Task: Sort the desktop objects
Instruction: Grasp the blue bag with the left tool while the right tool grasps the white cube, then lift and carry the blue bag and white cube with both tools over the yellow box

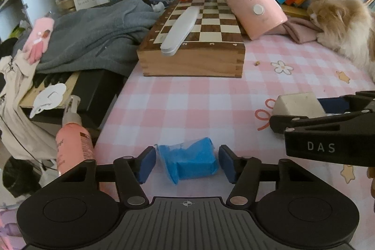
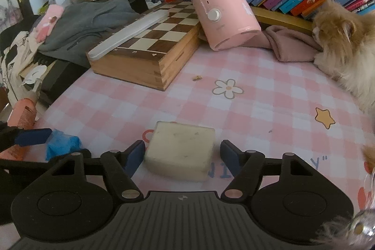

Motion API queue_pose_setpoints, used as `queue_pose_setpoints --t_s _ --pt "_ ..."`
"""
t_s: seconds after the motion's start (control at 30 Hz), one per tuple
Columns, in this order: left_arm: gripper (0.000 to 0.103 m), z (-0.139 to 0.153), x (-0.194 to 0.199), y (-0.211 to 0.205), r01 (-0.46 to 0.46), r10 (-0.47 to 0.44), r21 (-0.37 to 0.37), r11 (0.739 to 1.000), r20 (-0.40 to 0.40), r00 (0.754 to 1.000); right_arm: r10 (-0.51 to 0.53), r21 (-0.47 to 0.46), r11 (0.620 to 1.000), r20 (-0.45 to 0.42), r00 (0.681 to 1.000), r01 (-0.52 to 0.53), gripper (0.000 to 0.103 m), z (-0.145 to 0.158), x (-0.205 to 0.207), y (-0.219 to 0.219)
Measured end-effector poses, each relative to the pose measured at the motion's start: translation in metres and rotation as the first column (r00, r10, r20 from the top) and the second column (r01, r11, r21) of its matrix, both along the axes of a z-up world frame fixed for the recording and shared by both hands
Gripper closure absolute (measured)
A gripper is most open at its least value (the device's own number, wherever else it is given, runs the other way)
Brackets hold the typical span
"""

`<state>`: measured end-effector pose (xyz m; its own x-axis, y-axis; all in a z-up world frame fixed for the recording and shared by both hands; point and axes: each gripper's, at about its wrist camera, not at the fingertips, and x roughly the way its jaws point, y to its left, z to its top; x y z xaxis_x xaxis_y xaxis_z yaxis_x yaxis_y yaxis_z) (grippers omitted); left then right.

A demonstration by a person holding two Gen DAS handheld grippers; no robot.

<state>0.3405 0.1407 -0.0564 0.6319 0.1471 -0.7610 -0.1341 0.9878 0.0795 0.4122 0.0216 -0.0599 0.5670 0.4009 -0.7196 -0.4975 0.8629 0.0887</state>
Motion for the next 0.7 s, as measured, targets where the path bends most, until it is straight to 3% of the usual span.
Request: queue_pose_setpoints --t_s 0.1,0.13,0.23,0.7 --pt "0.054 0.000 -0.001 0.001 0.003 -0.003 -0.026 1.000 0.002 1.000 0.016 -0.014 1.000 0.012 1.000 -0.016 0.041 0.000 0.000 0.000" --pt "0.056 0.001 -0.002 0.002 0.001 -0.001 -0.037 0.999 0.001 1.000 0.026 -0.010 1.000 0.012 1.000 -0.026 0.048 0.000 0.000 -0.001" --pt "0.060 0.001 -0.002 0.004 0.002 -0.002 -0.053 0.999 -0.001 1.000 0.033 -0.018 0.999 0.019 0.999 -0.033 0.051 0.001 -0.002 0.001" --pt "0.063 0.036 -0.036 0.006 0.064 -0.053 -0.112 0.992 0.096 0.994 -0.050 0.013 0.999 0.043 0.998 0.050 0.055 0.022 -0.023 -0.016"
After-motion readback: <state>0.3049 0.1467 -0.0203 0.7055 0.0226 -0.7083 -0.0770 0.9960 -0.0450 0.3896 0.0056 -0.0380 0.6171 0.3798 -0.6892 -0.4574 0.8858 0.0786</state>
